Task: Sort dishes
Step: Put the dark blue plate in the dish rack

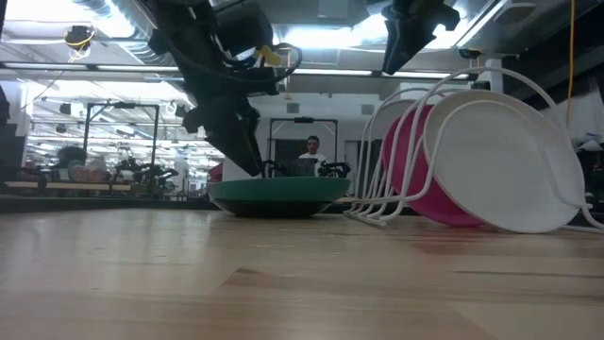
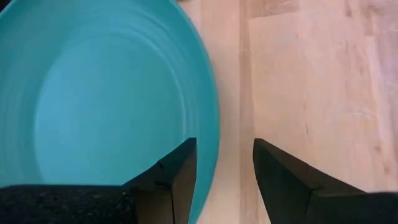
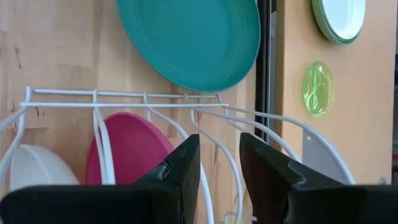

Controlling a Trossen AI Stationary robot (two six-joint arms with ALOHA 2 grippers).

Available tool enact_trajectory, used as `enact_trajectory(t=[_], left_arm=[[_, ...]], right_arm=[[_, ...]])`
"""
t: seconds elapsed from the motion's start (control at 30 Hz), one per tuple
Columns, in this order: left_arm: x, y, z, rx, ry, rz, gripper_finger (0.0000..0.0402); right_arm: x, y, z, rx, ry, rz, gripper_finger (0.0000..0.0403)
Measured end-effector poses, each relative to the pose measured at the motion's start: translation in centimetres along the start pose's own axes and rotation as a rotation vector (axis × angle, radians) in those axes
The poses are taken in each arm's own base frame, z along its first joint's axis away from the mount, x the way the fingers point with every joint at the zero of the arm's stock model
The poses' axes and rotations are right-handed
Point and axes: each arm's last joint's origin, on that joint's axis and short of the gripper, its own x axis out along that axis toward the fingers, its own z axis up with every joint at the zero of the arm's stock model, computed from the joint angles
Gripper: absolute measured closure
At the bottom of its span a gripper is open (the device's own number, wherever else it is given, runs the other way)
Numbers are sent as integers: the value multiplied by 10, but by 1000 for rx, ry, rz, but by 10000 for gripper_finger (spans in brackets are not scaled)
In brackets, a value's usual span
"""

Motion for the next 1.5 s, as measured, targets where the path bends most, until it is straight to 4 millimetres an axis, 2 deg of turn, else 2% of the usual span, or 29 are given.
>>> enact_trajectory(t=[0.13, 0.43, 0.53, 0.73, 0.87, 1.0, 1.2, 1.5], left_arm=[[6, 0, 0, -5, 4, -1, 255], [39, -1, -4, 16, 40, 53, 263], [40, -1, -4, 23, 52, 77, 290], [38, 1, -3, 57, 55, 124, 386], [37, -4, -2, 78, 55, 134, 387], [32, -15, 2, 121, 65, 225, 396], [20, -42, 10, 199, 49, 342, 398], [-1, -85, 14, 328, 41, 672, 400]], right_arm=[[0, 0, 0, -1, -3, -1, 286], [0, -1, 5, -3, -45, -13, 286], [0, -1, 5, -3, -43, -17, 286], [-1, -4, 6, 10, -42, -88, 286], [-1, -8, 11, 44, -75, -158, 286], [3, -20, 13, 105, -109, -196, 286], [16, -51, 6, 216, -143, -172, 286], [31, -98, -7, 351, -312, 11, 286]])
